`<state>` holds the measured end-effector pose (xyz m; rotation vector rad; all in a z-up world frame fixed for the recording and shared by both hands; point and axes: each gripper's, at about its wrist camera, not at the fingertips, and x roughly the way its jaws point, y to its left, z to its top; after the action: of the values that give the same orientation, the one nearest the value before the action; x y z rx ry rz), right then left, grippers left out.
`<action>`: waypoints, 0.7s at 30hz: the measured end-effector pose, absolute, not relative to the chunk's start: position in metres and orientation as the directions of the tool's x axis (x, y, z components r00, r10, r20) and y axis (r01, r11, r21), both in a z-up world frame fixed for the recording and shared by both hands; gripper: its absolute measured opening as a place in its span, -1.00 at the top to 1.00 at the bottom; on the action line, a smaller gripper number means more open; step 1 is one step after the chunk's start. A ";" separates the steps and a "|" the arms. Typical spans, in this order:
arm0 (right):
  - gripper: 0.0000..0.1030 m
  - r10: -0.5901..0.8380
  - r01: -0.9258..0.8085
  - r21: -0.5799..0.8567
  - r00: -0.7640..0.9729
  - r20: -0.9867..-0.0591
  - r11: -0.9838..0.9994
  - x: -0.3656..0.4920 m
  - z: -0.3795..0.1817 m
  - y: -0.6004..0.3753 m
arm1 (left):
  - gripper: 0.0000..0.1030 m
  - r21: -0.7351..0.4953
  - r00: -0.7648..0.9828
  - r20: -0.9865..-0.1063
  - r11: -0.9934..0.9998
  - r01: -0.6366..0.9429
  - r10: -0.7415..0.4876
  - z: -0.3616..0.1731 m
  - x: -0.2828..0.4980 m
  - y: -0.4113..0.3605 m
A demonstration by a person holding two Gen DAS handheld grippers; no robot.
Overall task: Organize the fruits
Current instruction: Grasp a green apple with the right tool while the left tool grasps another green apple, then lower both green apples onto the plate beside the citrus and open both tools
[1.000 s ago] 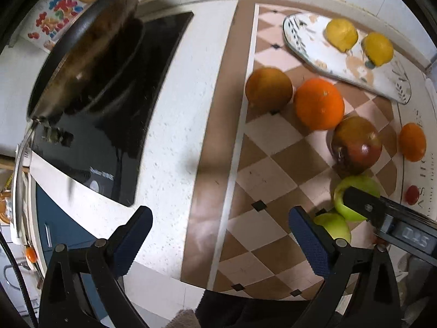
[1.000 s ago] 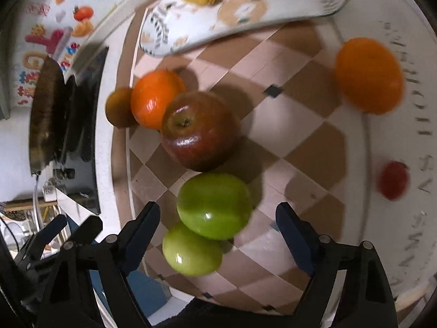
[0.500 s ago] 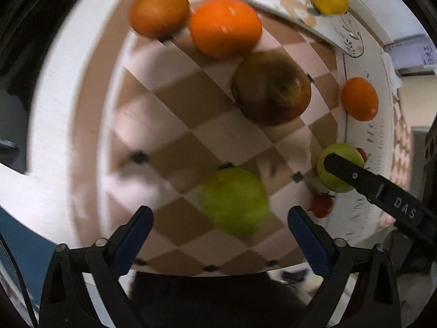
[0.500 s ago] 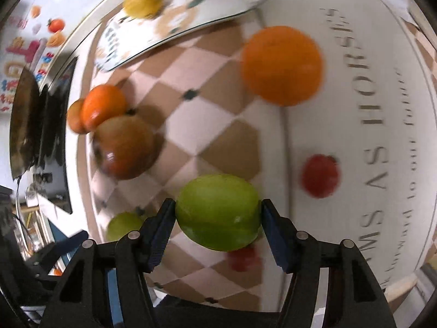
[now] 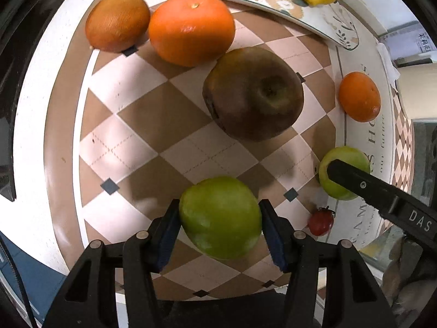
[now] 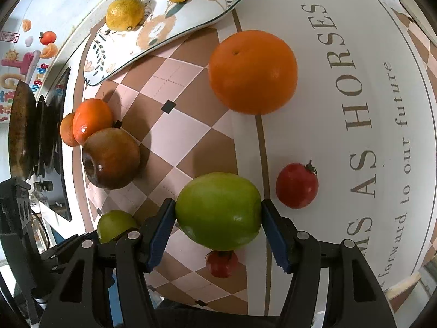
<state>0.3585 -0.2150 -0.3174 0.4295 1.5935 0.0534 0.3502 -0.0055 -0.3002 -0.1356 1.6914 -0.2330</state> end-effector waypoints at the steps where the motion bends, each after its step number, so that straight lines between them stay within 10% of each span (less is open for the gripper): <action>1: -0.28 0.299 0.233 0.291 0.000 -0.954 0.928 0.358 -0.317 -0.214 | -0.05 -0.224 -0.130 -0.968 0.973 0.055 -0.215 -0.300 0.349 -0.007; 21: -0.26 0.348 0.178 0.388 0.217 -0.912 0.904 0.452 -0.241 -0.223 | -0.05 -0.295 0.101 -0.947 0.950 0.105 -0.305 -0.170 0.488 -0.009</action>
<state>0.4524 -0.2228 -0.2411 0.4612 1.3610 0.1241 0.4882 -0.0092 -0.1696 -0.1669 1.4397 -0.3051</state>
